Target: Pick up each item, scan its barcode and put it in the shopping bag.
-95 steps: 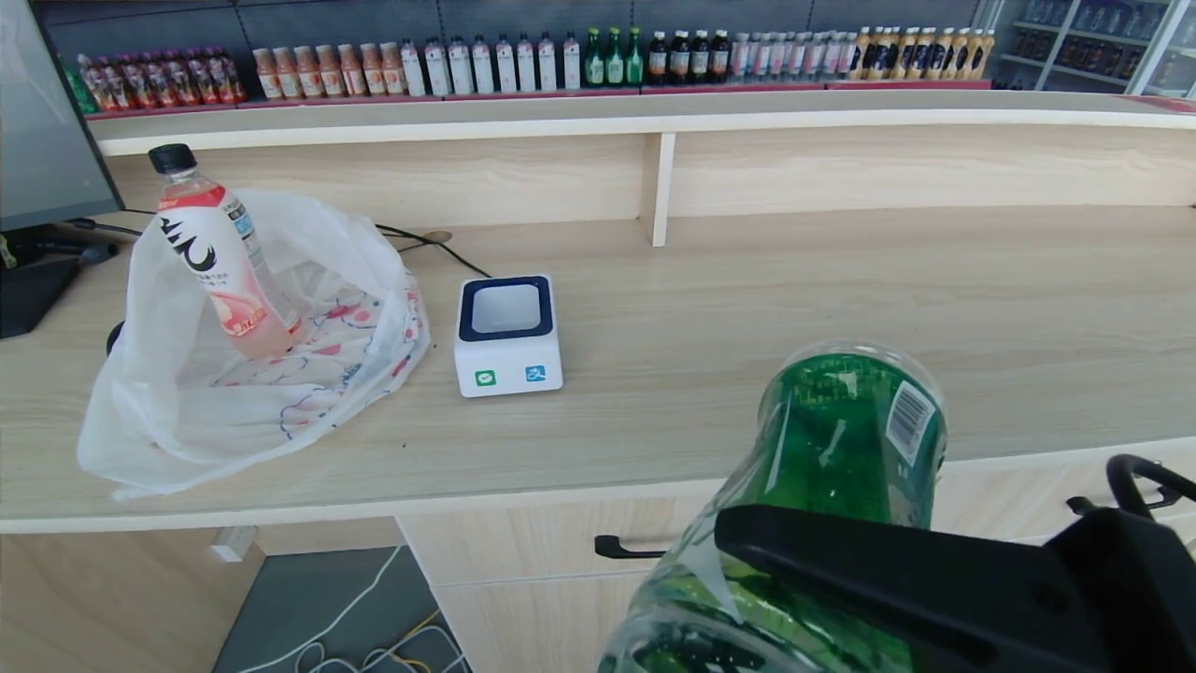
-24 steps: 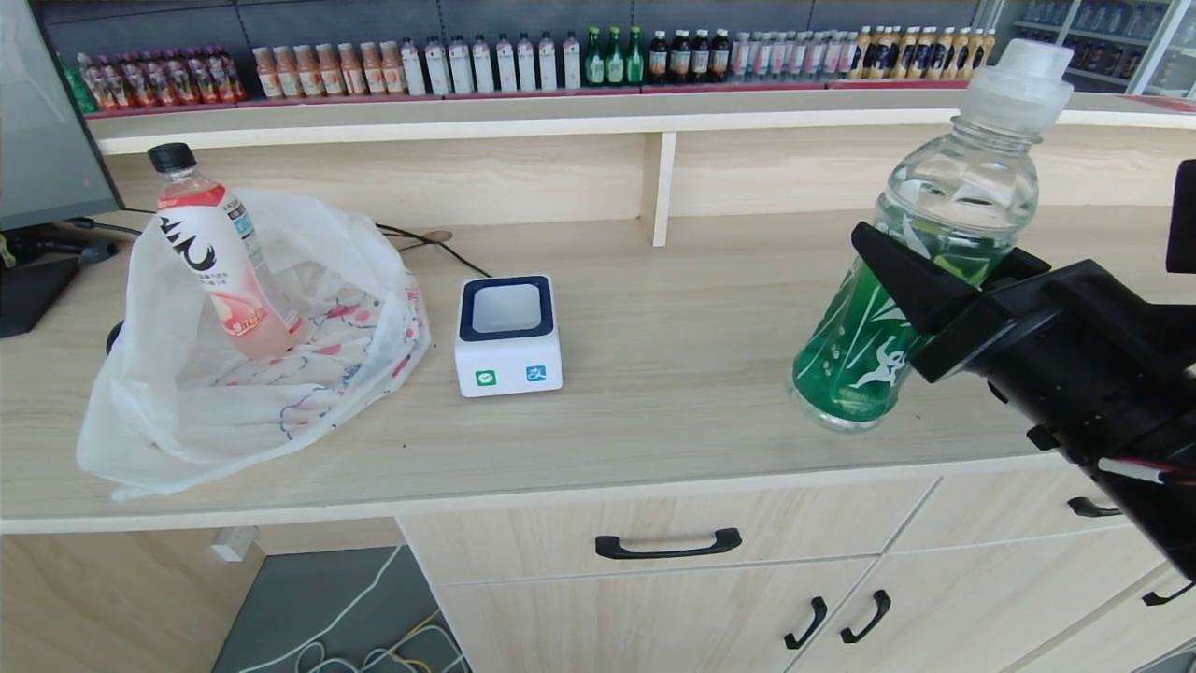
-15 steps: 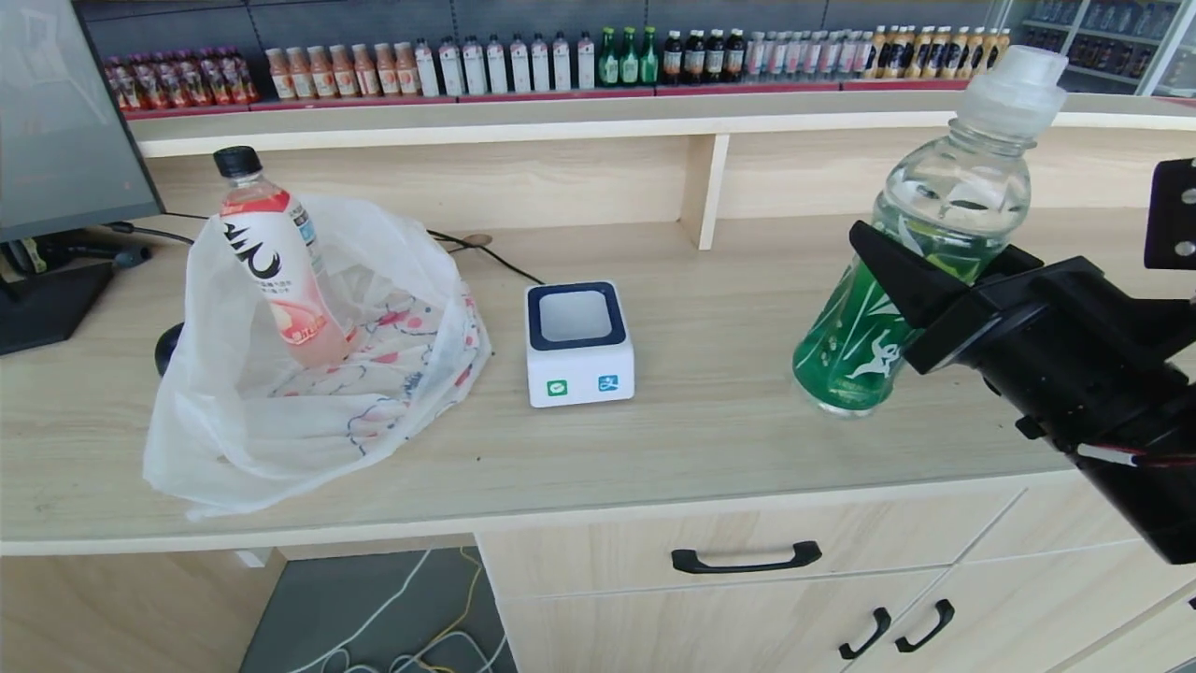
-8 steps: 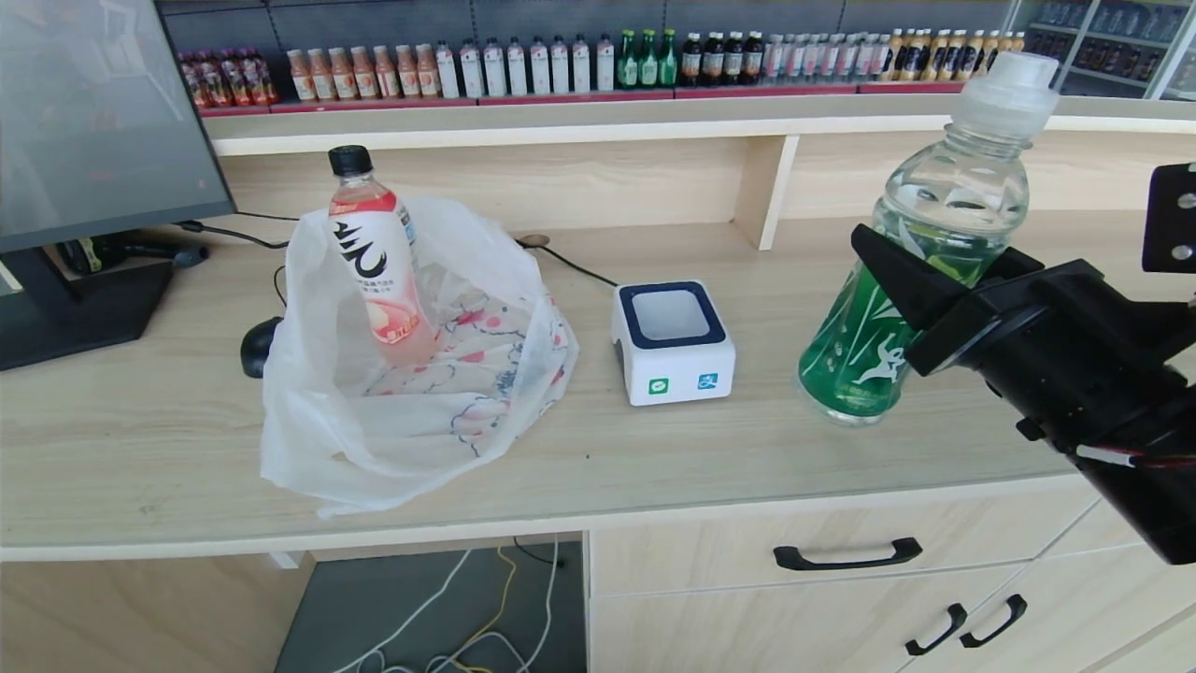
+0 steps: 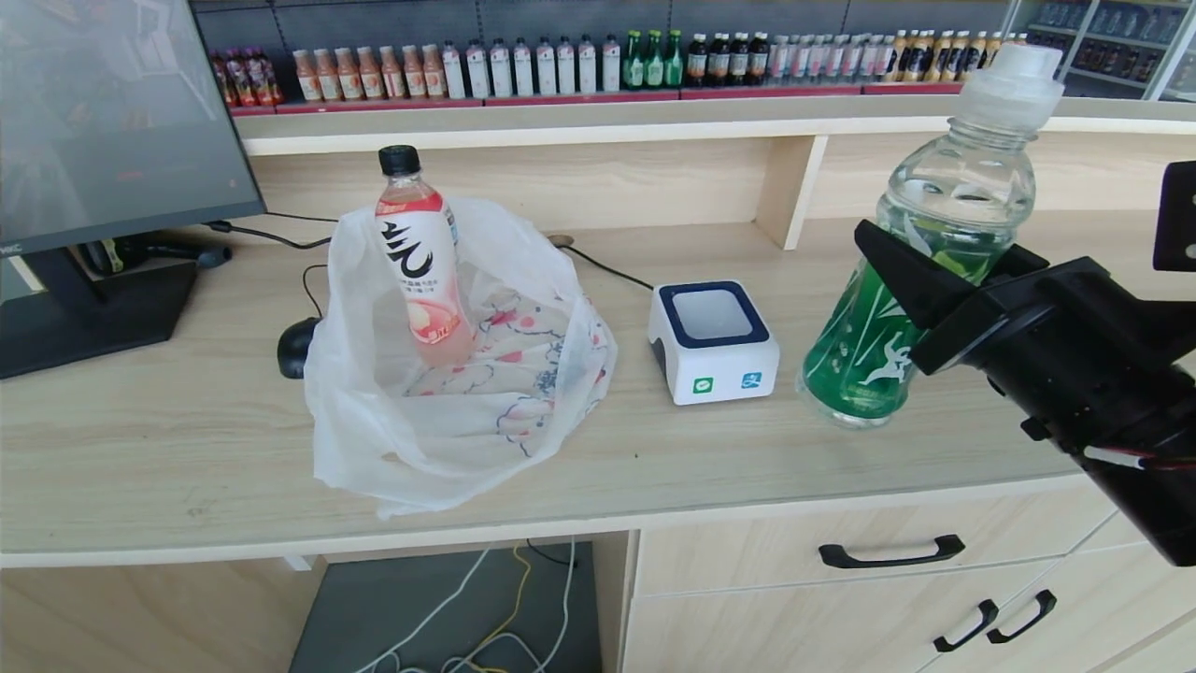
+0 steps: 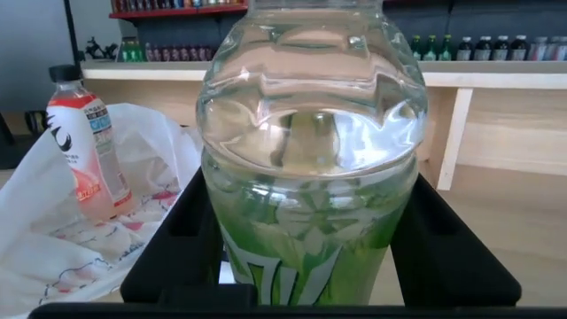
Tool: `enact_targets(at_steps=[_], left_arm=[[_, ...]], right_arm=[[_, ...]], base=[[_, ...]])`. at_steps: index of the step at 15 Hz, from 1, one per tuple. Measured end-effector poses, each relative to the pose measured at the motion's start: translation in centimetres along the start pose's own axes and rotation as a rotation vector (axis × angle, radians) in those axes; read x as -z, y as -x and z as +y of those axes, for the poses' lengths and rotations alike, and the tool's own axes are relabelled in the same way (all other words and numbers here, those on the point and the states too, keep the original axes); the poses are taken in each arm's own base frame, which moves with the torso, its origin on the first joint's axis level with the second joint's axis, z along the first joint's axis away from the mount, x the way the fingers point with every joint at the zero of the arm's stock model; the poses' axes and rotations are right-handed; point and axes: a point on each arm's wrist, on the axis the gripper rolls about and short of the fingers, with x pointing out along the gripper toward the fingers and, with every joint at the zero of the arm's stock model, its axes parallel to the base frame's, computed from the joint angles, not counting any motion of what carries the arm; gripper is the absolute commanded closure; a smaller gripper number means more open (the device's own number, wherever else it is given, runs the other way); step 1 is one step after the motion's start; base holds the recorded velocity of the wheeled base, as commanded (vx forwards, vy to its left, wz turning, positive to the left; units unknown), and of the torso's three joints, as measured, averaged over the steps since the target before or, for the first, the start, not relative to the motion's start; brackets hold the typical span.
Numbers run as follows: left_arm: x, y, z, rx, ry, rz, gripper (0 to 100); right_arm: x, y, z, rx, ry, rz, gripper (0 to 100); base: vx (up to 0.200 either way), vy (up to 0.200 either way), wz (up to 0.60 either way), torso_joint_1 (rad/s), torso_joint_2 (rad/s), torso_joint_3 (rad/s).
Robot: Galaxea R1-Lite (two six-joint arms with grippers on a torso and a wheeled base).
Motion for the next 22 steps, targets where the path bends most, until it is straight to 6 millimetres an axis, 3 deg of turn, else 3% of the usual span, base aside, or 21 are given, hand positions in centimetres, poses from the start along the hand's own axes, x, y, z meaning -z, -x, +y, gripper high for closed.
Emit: enact_targets(at_steps=[4, 7, 9, 15, 22], left_arm=[[0.0, 0.0, 0.0, 0.002, 0.0, 0.0, 0], [0.0, 0.0, 0.0, 0.001, 0.001, 0.0, 0], [0.0, 0.0, 0.0, 0.001, 0.0, 0.0, 0], [0.0, 0.0, 0.0, 0.001, 0.0, 0.0, 0], [0.0, 0.0, 0.0, 0.001, 0.001, 0.0, 0]], right_arm=[[-0.5, -0.6, 0.0, -0.001, -0.005, -0.023, 100], [-1.8, -3.1, 0.6, -0.007, -0.043, -0.068, 100], [-1.9, -4.7, 1.3, -0.016, -0.103, -0.004, 100], [-3.4, -8.6, 3.0, 0.127, -0.378, -0.019, 100], [-1.2, -11.2, 4.3, 0.187, -0.752, -0.036, 100]], base=[[0.0, 0.0, 0.0, 0.0, 0.0, 0.0], [0.0, 0.0, 0.0, 0.0, 0.0, 0.0], [0.0, 0.0, 0.0, 0.0, 0.0, 0.0], [0.0, 0.0, 0.0, 0.0, 0.0, 0.0], [0.0, 0.0, 0.0, 0.0, 0.0, 0.0]])
